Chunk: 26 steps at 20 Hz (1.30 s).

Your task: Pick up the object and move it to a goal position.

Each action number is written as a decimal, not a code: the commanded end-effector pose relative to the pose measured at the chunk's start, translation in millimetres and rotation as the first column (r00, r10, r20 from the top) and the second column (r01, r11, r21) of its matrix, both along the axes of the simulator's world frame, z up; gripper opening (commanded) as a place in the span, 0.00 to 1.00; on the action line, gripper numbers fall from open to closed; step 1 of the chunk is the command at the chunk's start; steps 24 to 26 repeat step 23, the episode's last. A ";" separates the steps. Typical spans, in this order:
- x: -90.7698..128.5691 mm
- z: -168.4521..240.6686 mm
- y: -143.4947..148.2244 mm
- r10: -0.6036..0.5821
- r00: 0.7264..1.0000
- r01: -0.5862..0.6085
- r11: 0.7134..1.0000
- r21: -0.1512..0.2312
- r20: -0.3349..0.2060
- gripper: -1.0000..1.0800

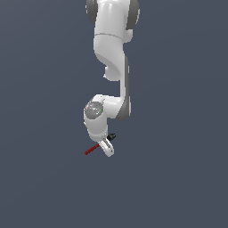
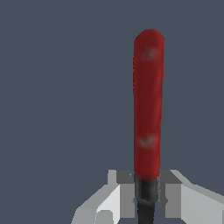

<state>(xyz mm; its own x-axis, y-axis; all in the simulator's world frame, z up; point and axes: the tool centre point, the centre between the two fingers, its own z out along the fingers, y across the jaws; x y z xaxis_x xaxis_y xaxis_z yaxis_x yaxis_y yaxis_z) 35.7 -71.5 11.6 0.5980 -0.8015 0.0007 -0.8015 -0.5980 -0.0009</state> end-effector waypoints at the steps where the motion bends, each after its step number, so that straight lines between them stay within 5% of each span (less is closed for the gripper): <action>1: -15.1 -0.1 -17.4 -0.001 1.000 0.001 1.000 -0.001 0.000 0.00; 15: -98.0 -0.3 -115.1 0.000 1.000 0.000 1.000 -0.001 -0.001 0.00; 26: -112.5 -0.4 -134.4 0.000 1.000 0.000 1.000 -0.001 -0.001 0.00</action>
